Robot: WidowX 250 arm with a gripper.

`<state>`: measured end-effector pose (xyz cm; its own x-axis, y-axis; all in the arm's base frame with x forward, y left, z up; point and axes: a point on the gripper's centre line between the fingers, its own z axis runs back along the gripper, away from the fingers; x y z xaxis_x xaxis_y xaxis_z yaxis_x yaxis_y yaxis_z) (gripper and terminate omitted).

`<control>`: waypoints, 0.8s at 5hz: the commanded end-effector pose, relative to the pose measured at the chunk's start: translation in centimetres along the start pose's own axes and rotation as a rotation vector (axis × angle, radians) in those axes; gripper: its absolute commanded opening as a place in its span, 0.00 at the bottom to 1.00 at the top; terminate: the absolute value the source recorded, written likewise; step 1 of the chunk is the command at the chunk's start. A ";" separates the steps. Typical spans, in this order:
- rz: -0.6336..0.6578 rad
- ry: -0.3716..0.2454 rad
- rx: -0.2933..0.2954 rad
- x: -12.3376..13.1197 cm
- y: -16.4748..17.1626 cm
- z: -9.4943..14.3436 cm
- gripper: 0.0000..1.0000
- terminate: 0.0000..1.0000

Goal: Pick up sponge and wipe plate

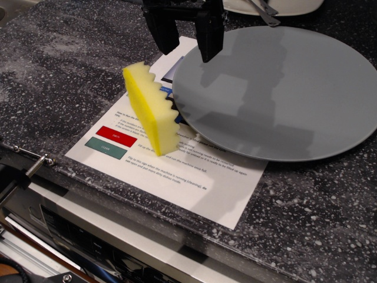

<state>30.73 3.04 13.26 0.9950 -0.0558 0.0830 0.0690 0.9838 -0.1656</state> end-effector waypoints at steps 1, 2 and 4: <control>0.000 0.000 0.000 0.0 0.0 0.0 1.00 0.00; 0.240 -0.081 -0.004 -0.5 2.5 1.9 1.00 0.00; 0.680 -0.268 0.133 -3.3 5.5 1.9 1.00 0.00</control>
<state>27.57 8.76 12.35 0.7658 0.6100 0.2034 -0.5970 0.7920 -0.1277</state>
